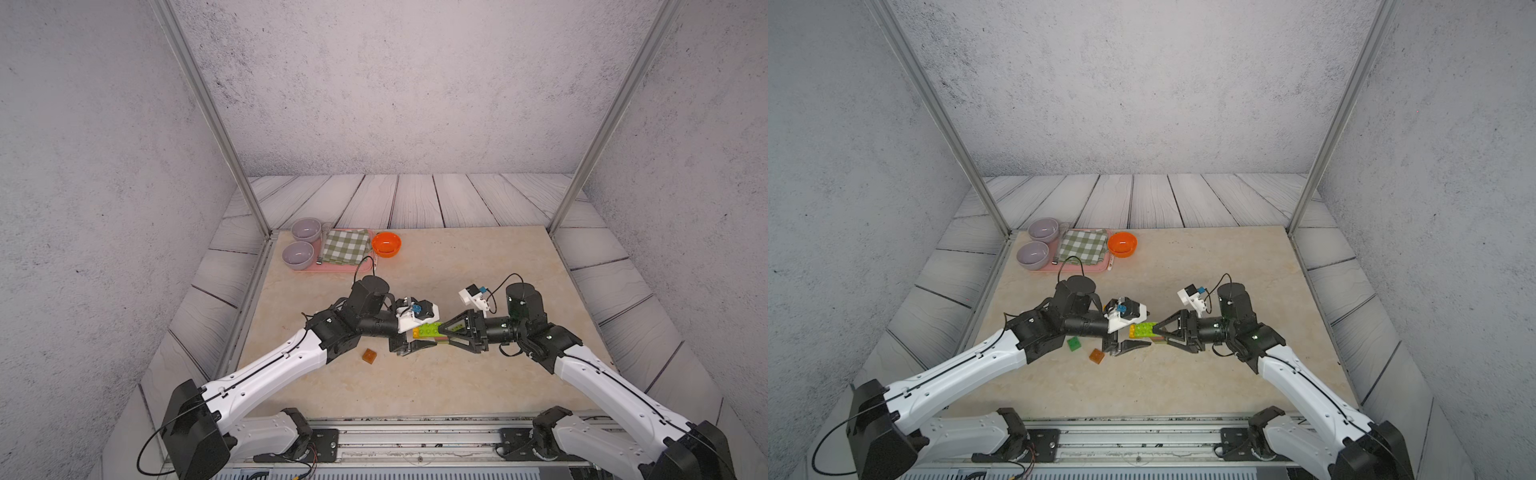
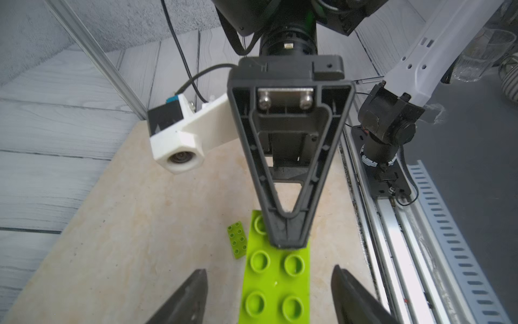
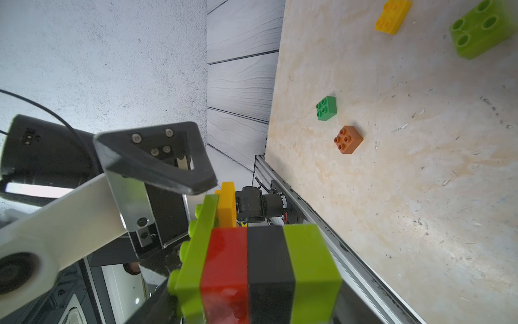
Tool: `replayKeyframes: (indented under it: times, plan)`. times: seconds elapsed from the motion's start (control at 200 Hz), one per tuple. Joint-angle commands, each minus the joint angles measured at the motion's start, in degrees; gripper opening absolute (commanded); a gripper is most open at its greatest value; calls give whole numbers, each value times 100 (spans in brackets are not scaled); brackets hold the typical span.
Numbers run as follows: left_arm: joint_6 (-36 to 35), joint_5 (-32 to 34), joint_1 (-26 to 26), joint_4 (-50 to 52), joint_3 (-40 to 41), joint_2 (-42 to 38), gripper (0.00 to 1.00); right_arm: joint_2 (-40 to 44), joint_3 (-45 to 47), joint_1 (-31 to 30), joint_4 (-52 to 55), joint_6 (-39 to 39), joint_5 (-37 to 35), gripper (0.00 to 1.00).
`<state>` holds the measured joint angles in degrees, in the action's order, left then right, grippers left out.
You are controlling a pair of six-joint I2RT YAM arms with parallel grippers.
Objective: Assemble the letter r with lego
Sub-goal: Pick up the lego brick from the center of the board, then place the lego brick at the center of the board.
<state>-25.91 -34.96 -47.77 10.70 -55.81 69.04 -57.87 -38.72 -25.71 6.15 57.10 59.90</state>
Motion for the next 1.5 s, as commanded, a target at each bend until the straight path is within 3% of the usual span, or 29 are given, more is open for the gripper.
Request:
replayKeyframes:
  times: [0.0, 0.51, 0.776, 0.811, 0.851, 0.901, 0.956, 1.061, 1.191, 1.306, 1.496]
  plan:
    - [-102, 55, -29, 78, -234, 102, 70, 80, -130, -38, -53, -4, 94, 63]
    - [-151, -59, -175, 213, -342, 264, 51, 69, -93, -74, -130, 66, 32, 62]
    - [-219, -55, -215, 264, -351, 264, 22, 75, -90, -80, -145, 82, -30, 63]
    - [-229, -53, -209, 277, -343, 252, 18, 86, -96, -74, -107, 58, -67, 68]
    - [-230, -25, -214, 283, -327, 250, 16, 119, -118, -80, 13, -18, -138, 84]
    - [-243, 26, -213, 307, -309, 235, 10, 210, -208, -74, 401, -232, -455, 100]
    - [-286, 126, -215, 398, -273, 234, 10, 372, -381, -75, 1106, -583, -1069, 99]
    - [-312, 444, -211, 615, -217, 357, 9, 758, -865, -76, 2799, -1407, -3011, 99]
    - [-169, 591, -206, 605, -62, 742, 7, 1235, -962, -29, 3652, -1430, -4644, 99]
    - [5, 570, -204, 462, 13, 1222, 0, 1318, -1049, -3, 4191, -1419, -5299, 99]
    - [23, 418, -204, 107, 141, 1818, 0, 1541, -1158, 0, 4170, -1639, -5295, 100]
